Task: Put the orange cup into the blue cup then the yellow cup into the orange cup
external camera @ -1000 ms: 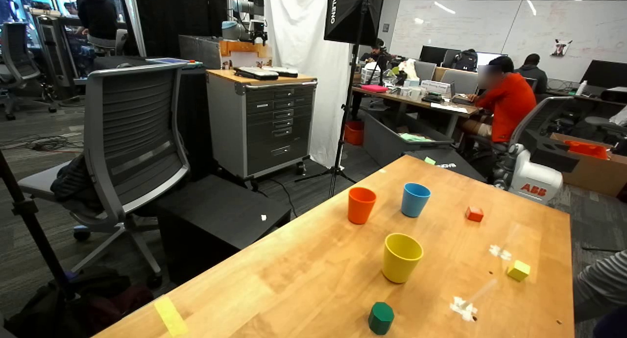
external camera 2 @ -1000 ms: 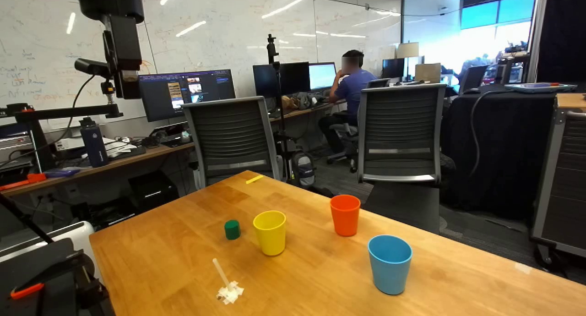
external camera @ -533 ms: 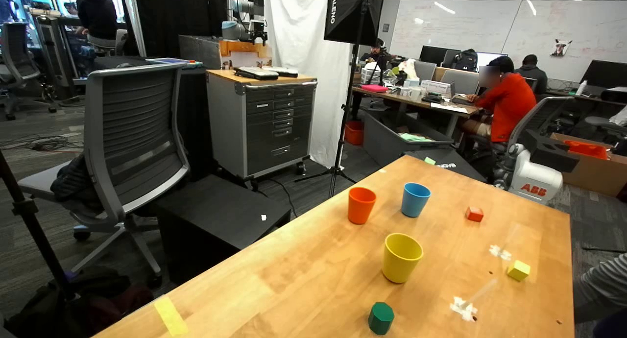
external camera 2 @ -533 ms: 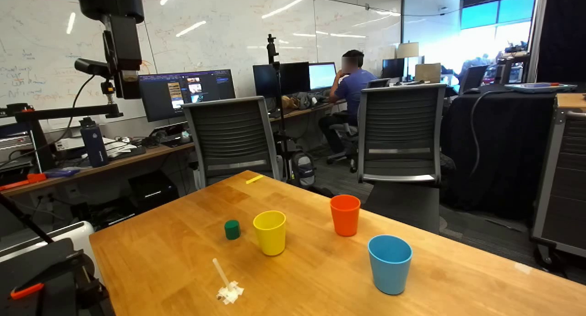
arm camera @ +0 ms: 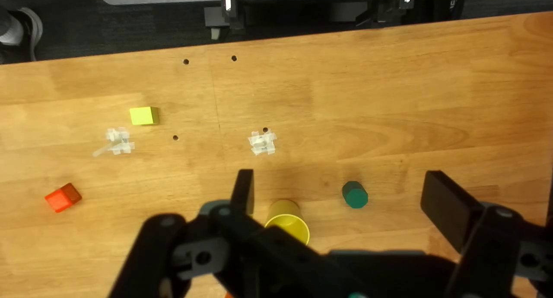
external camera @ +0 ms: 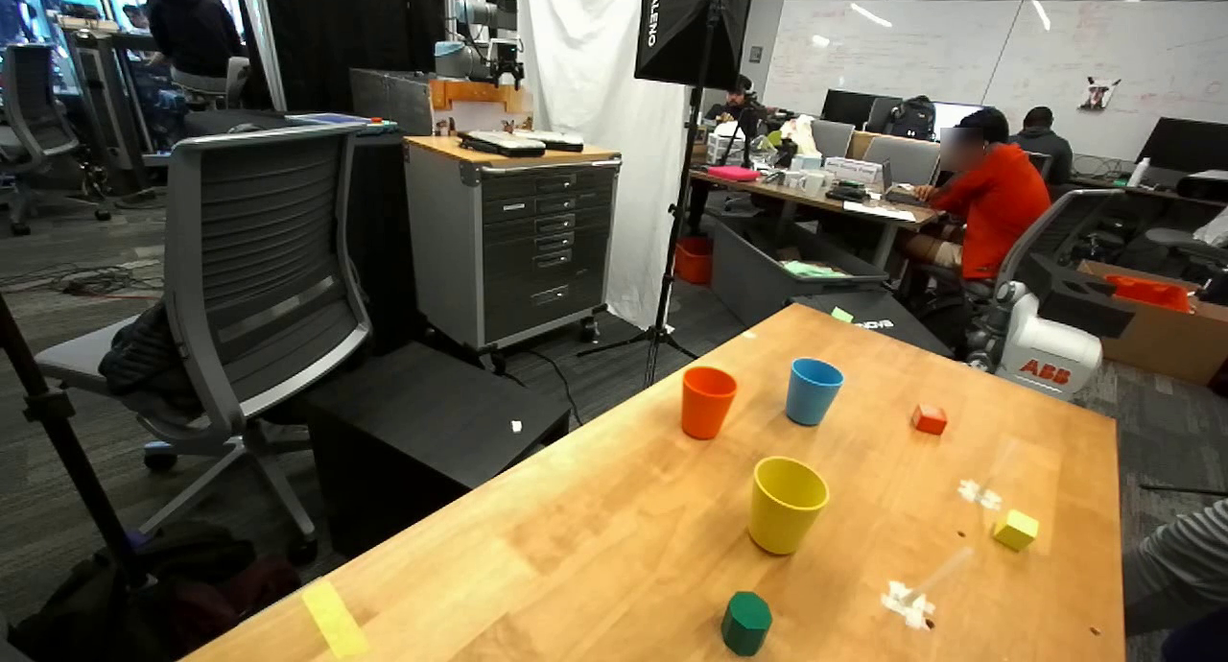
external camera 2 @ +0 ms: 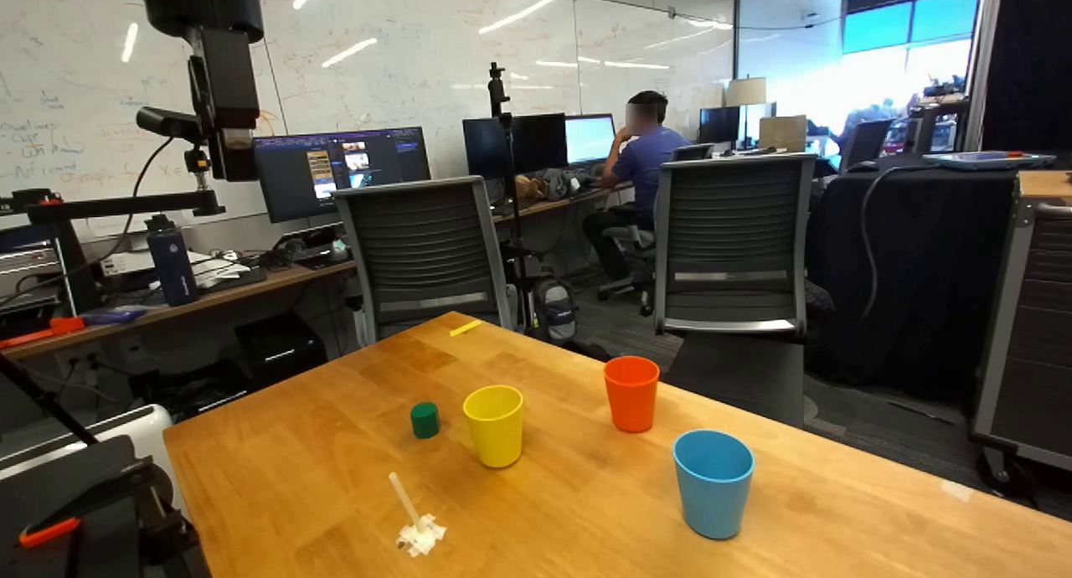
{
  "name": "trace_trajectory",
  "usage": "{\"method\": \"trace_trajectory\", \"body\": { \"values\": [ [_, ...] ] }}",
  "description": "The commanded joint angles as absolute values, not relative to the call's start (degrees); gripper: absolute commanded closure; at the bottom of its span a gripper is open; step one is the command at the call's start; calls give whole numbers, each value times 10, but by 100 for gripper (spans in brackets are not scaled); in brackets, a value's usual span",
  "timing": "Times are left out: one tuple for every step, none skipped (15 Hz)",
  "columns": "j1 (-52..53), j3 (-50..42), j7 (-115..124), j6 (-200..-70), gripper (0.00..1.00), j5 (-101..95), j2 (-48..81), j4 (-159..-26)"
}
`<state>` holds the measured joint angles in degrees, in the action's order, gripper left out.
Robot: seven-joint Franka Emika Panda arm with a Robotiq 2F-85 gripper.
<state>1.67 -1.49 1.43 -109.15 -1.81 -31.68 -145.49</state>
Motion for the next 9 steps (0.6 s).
{"method": "trace_trajectory", "body": {
  "values": [
    [10,-8,11,-1091,0,-15,-317,-1454],
    [10,-8,11,-1091,0,-15,-317,-1454],
    [10,-8,11,-1091,0,-15,-317,-1454],
    [10,-8,11,-1091,0,-15,-316,-1454],
    [10,-8,11,-1091,0,-15,-316,-1455],
    [10,-8,11,-1091,0,-15,-316,-1455],
    [10,-8,11,-1091,0,-15,-315,-1456],
    [10,-8,11,-1091,0,-15,-315,-1456],
    [10,-12,1,-1089,0,-16,-316,-1455]
  ]
}}
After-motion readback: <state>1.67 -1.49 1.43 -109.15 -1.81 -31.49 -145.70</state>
